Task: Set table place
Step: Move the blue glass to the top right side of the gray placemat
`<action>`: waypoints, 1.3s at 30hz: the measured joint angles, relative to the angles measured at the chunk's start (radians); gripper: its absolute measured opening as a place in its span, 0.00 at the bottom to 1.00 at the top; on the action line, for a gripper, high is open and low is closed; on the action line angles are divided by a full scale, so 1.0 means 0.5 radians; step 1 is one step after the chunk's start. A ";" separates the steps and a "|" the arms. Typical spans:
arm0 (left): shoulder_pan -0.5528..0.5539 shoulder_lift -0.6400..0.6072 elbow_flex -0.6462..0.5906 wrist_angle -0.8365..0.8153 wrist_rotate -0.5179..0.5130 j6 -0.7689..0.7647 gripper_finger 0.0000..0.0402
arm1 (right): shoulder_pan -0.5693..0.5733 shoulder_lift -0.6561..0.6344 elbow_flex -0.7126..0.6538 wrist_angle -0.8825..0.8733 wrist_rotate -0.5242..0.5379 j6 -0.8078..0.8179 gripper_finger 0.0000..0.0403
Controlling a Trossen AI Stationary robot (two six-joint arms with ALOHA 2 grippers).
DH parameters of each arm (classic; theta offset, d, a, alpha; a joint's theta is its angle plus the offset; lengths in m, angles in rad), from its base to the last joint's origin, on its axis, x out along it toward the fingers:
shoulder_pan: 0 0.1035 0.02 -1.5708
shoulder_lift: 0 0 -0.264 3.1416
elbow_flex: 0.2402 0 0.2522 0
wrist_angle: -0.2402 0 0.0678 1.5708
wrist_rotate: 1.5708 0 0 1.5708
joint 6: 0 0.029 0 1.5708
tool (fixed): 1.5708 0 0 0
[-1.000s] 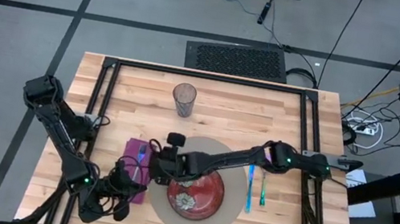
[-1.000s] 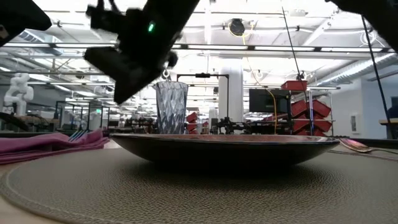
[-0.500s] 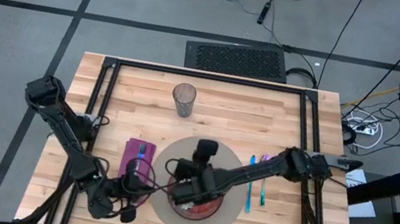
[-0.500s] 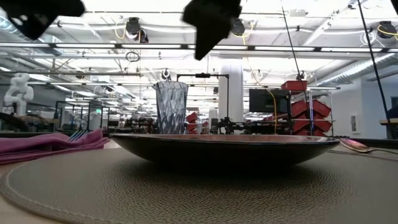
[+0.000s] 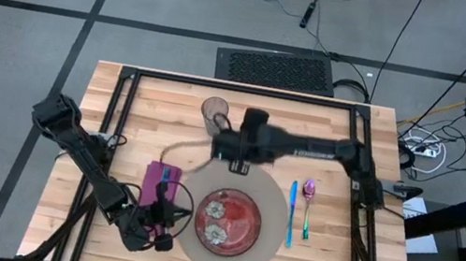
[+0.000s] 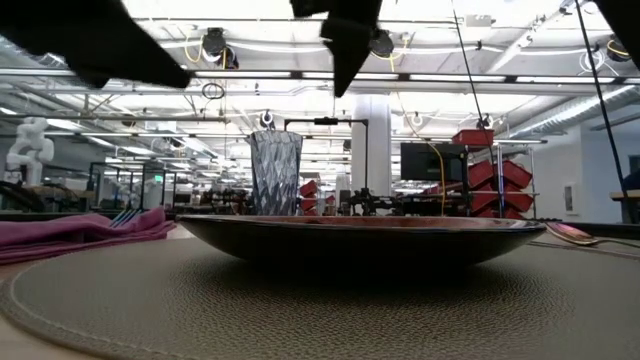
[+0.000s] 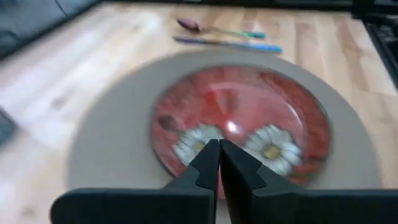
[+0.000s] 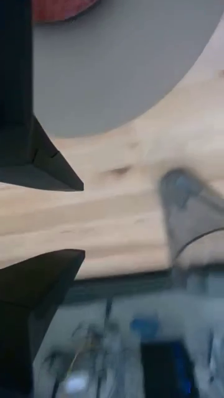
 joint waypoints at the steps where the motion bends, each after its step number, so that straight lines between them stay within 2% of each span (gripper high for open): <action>1: 0.008 -0.024 0.000 -0.003 -0.034 0.054 0.00 | -0.039 -0.003 0.000 0.065 -0.101 -0.061 0.38; 5: 0.035 -0.092 0.003 -0.003 -0.048 0.253 0.00 | -0.096 0.009 -0.002 0.321 -0.275 -0.480 0.39; 9: 0.042 -0.105 0.001 -0.019 -0.002 0.260 0.00 | -0.137 0.065 -0.002 0.529 -0.520 -0.910 0.39; 13: 0.039 -0.089 -0.014 -0.077 0.190 0.146 0.00 | -0.208 0.093 -0.003 0.558 -0.513 -1.184 0.39; 17: -0.007 -0.088 -0.014 -0.323 0.231 -0.146 0.00 | -0.313 0.093 -0.003 0.564 -0.541 -1.251 0.39; 21: -0.061 -0.086 -0.014 -0.533 0.212 -0.384 0.00 | -0.433 0.091 -0.003 0.636 -0.707 -1.295 0.39; 23: -0.079 -0.086 -0.014 -0.573 0.197 -0.461 0.00 | -0.465 0.091 -0.003 0.698 -0.722 -1.341 0.39; 25: -0.096 -0.086 -0.014 -0.577 0.176 -0.476 0.00 | -0.475 0.091 -0.003 0.744 -0.759 -1.378 0.39; 29: -0.127 -0.086 -0.014 -0.571 0.126 -0.476 0.00 | -0.493 0.091 -0.003 0.770 -0.987 -1.395 0.39; 39: -0.141 -0.086 -0.014 -0.566 0.073 -0.475 0.00 | -0.535 0.174 -0.002 0.779 -1.111 -1.417 0.39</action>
